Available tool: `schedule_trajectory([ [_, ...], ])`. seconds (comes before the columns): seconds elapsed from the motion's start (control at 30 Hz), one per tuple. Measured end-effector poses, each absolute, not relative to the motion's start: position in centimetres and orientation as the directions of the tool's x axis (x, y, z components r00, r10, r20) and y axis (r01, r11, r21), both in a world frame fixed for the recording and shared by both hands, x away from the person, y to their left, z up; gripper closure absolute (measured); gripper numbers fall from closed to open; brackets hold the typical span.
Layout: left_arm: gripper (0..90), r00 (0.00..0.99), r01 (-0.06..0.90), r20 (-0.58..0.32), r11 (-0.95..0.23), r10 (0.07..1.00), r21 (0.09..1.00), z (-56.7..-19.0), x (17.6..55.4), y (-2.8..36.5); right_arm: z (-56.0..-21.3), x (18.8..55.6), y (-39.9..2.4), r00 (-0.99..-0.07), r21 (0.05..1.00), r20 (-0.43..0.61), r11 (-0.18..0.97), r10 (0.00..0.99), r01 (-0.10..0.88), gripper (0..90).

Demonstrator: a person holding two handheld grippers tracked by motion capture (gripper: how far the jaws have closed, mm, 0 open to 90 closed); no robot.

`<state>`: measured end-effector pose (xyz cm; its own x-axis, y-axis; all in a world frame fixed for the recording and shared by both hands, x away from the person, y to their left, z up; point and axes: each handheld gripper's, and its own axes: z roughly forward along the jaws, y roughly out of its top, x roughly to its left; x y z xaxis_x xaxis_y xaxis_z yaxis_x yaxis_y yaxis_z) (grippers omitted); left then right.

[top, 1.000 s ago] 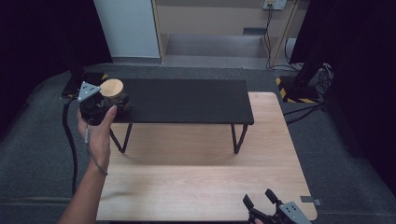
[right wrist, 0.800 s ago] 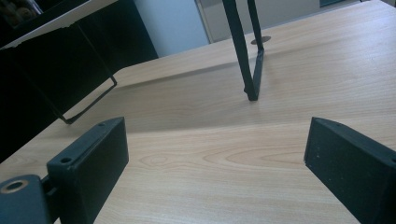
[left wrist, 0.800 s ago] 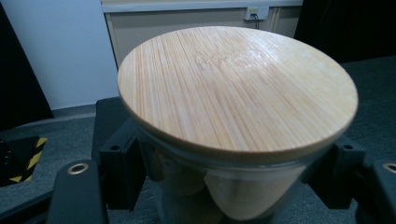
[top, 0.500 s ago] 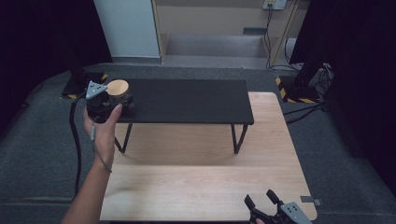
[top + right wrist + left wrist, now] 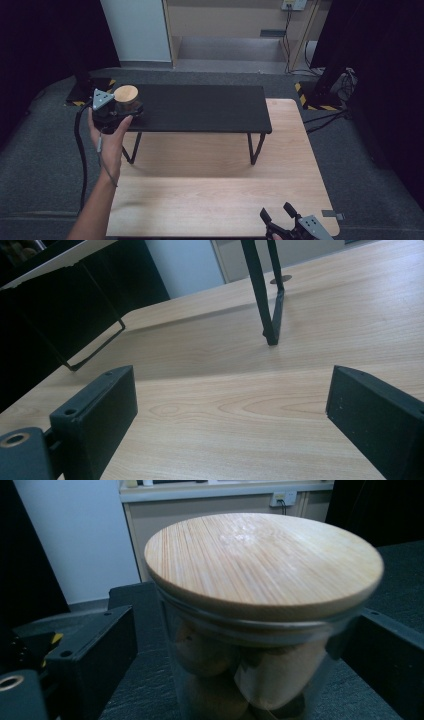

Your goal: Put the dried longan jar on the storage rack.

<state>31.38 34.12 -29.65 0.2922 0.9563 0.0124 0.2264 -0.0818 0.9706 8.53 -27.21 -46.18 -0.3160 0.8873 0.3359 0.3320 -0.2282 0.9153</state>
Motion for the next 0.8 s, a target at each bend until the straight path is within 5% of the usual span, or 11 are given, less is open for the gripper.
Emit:
schedule_trajectory([
  [0.37, 0.6, 0.261, 0.169, 0.032, -0.078, 0.965, 0.983, -30.1, 29.5, 33.9, -46.0, 8.5, -27.1, -0.318, 0.915, 0.335, -0.226, 0.887, 0.334, 6.1],
  [0.8, 0.5, 0.279, 0.086, 0.028, -0.054, 0.96, 0.995, -32.7, 22.4, 33.6, -45.4, 8.6, -26.9, -0.328, 0.925, 0.316, -0.211, 0.89, 0.317, 5.9],
])
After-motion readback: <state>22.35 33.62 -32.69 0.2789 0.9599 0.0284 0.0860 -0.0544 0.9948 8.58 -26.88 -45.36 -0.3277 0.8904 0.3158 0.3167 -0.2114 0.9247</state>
